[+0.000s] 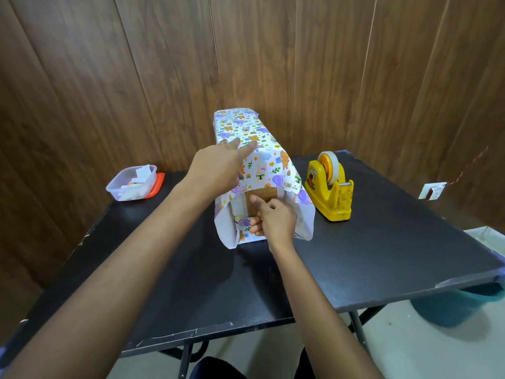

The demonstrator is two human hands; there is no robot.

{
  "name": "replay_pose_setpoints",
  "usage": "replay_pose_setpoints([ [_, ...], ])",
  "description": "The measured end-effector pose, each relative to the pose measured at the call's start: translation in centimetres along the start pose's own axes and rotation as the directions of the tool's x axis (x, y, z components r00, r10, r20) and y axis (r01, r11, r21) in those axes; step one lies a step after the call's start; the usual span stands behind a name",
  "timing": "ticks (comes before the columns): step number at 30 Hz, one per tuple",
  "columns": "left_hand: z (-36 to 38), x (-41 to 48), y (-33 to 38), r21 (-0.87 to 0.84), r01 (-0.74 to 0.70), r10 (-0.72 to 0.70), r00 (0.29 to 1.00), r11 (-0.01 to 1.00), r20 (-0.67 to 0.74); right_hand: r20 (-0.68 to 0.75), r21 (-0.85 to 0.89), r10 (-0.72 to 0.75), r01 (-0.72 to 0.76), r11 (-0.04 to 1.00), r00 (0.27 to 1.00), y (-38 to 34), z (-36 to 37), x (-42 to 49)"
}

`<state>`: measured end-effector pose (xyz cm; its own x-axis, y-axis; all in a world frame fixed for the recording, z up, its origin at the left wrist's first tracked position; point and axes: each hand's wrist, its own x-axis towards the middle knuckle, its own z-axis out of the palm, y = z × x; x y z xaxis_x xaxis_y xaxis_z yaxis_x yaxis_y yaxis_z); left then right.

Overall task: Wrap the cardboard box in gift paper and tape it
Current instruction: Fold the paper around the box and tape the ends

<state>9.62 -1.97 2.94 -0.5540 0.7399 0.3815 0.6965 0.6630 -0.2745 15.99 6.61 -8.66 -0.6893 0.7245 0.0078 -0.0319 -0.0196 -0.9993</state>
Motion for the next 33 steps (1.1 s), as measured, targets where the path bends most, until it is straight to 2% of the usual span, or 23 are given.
replay_pose_setpoints([
  [4, 0.2, 0.0, 0.0, -0.027, 0.011, -0.011, 1.0, 1.0, 0.002, 0.065, -0.147, -0.019, 0.028, 0.989, 0.998, -1.8, -0.6, -1.6],
  [6, 0.6, -0.2, -0.5, -0.109, 0.025, -0.026, 1.0, 0.994, -0.005, 0.158, -0.111, -0.102, 0.12, 0.987, 0.982, -4.1, -1.4, -3.2],
  [8, 0.8, -0.8, -1.5, -0.204, 0.061, -0.063, 0.998, 0.977, -0.005, 0.182, 0.017, -0.258, 0.259, 0.966, 0.949, -7.1, -2.8, -4.5],
  [10, 1.0, -1.8, -2.7, -0.275, 0.096, -0.101, 0.995, 0.957, -0.005, 0.047, 0.114, -0.376, 0.369, 0.922, 0.925, -9.6, -5.1, -4.3],
  [12, 1.5, -3.0, -4.2, -0.369, 0.128, -0.149, 0.988, 0.921, -0.029, -0.102, 0.117, -0.344, 0.354, 0.928, 0.934, -10.1, -7.2, -2.0],
  [13, 1.5, -3.6, -5.0, -0.437, 0.157, -0.193, 0.98, 0.886, -0.039, -0.121, 0.084, -0.257, 0.268, 0.96, 0.959, -9.3, -7.8, -0.3],
  [15, 2.2, -4.7, -6.7, -0.571, 0.214, -0.276, 0.961, 0.793, -0.024, -0.028, -0.037, 0.053, -0.054, 0.998, 0.998, -6.2, -8.1, 2.9],
  [16, 2.4, -5.3, -7.4, -0.616, 0.236, -0.302, 0.953, 0.751, -0.004, 0.069, -0.111, 0.211, -0.203, 0.973, 0.975, -4.5, -7.7, 4.0],
  [17, 2.8, -5.7, -8.0, -0.657, 0.243, -0.308, 0.951, 0.713, 0.018, 0.176, -0.178, 0.348, -0.318, 0.931, 0.921, -2.9, -7.2, 4.7],
  [19, 3.5, -6.9, -8.4, -0.766, 0.251, -0.314, 0.947, 0.592, 0.068, 0.357, -0.203, 0.47, -0.424, 0.883, 0.807, -0.7, -6.2, 5.6],
  [20, 4.2, -7.5, -8.3, -0.821, 0.254, -0.315, 0.944, 0.511, 0.096, 0.404, -0.167, 0.466, -0.437, 0.884, 0.787, -0.4, -5.8, 5.5],
  [22, 5.7, -8.8, -7.8, -0.892, 0.258, -0.333, 0.934, 0.37, 0.132, 0.408, -0.095, 0.411, -0.41, 0.907, 0.815, -1.1, -5.3, 5.3],
  [26, 9.4, -11.0, -4.2, -0.943, 0.324, -0.358, 0.891, 0.071, 0.279, 0.217, -0.149, 0.275, -0.246, 0.958, 0.937, -3.7, -6.1, 5.8],
  [28, 10.7, -11.2, -2.2, -0.923, 0.365, -0.331, 0.862, -0.118, 0.383, 0.181, -0.195, 0.251, -0.215, 0.957, 0.951, -4.5, -6.7, 6.0],
  [29, 11.4, -11.1, -1.5, -0.913, 0.369, -0.331, 0.851, -0.173, 0.407, 0.183, -0.212, 0.256, -0.216, 0.953, 0.949, -4.6, -7.0, 6.0],
  [31, 12.0, -10.8, -0.8, -0.909, 0.383, -0.41, 0.812, -0.163, 0.415, 0.156, -0.229, 0.254, -0.216, 0.949, 0.954, -4.0, -7.5, 5.8],
  [33, 11.9, -10.5, -0.2, -0.92, 0.37, -0.601, 0.708, -0.13, 0.37, 0.068, -0.237, 0.184, -0.163, 0.958, 0.981, -3.3, -7.9, 5.3],
])
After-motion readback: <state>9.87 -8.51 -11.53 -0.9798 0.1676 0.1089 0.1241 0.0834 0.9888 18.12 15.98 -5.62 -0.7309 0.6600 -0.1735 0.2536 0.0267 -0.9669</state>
